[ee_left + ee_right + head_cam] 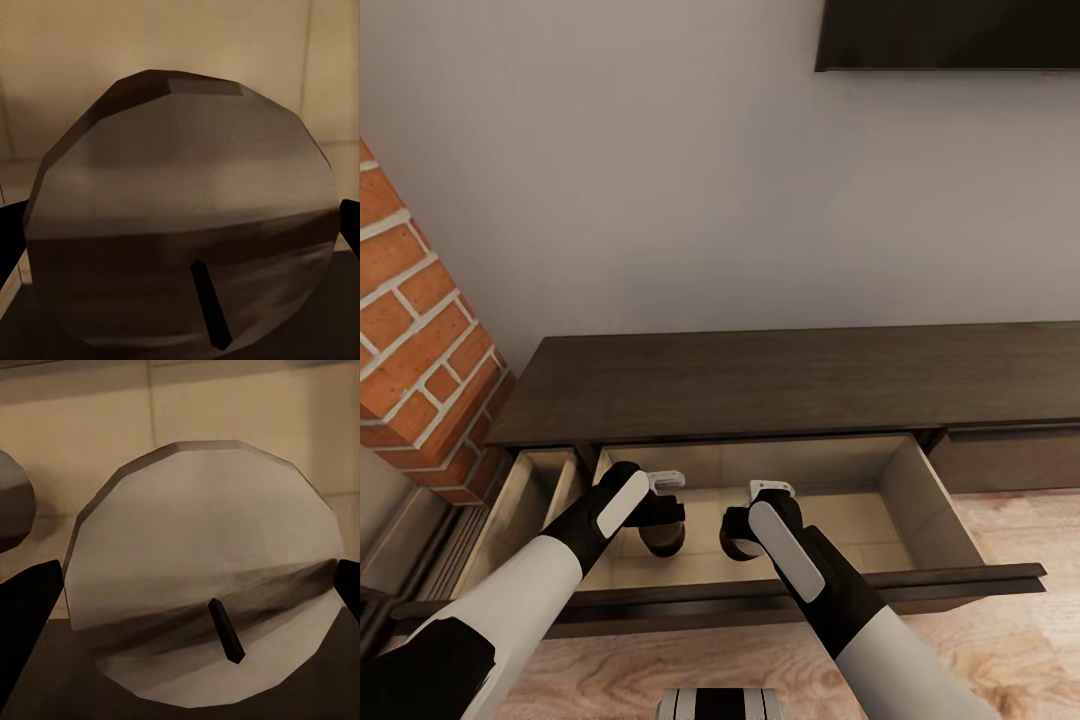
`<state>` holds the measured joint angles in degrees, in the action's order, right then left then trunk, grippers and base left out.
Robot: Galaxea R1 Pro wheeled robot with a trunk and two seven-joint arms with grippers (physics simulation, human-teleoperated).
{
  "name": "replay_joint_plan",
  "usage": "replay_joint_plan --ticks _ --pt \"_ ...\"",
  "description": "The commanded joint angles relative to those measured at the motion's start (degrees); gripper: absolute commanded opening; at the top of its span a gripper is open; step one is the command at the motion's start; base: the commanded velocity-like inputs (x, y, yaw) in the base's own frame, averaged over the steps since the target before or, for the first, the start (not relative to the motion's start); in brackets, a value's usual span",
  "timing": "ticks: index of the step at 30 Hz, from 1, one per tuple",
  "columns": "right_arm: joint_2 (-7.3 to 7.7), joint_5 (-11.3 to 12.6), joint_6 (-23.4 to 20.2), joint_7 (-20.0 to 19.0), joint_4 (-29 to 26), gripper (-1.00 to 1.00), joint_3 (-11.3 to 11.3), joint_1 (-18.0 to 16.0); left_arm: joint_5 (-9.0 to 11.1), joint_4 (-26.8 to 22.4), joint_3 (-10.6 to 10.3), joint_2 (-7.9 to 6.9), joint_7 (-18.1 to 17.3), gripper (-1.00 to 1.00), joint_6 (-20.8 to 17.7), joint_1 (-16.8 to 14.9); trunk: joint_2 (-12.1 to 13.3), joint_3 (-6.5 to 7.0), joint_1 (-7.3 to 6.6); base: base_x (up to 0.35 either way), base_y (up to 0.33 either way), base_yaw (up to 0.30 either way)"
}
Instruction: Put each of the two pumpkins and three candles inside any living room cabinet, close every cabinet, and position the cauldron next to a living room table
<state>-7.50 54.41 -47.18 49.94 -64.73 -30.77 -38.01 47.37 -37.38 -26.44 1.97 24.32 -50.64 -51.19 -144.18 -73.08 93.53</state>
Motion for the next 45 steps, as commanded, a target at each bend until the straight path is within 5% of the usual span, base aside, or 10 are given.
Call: replay_joint_plan --ticks 1,19,28,45 --pt "0.01 0.52 -0.07 0.58 -0.05 -1.00 -0.08 -0.05 0.52 -0.06 -0.19 -0.03 0.39 -1.00 0.03 -0.04 -0.02 -0.05 -0.01 0.000 0.000 0.000" --pt "0.01 0.22 0.03 0.60 0.75 -1.00 -0.08 -0.08 0.53 -0.07 -0.27 -0.12 0.75 -1.00 1.50 0.04 -0.02 -0.05 -0.01 0.000 0.000 0.000" --pt "-0.21 -3.87 0.15 1.18 1.56 -1.00 -0.01 -0.13 0.53 0.00 -0.28 -0.12 0.89 -1.00 1.51 0.04 -0.02 -0.05 -0.01 0.000 0.000 0.000" --pt "-0.24 -4.58 0.29 1.30 2.79 -1.00 -0.04 -0.17 0.53 0.01 -0.30 -0.12 0.91 -1.00 1.51 0.04 -0.02 -0.05 -0.01 0.000 0.000 0.000"
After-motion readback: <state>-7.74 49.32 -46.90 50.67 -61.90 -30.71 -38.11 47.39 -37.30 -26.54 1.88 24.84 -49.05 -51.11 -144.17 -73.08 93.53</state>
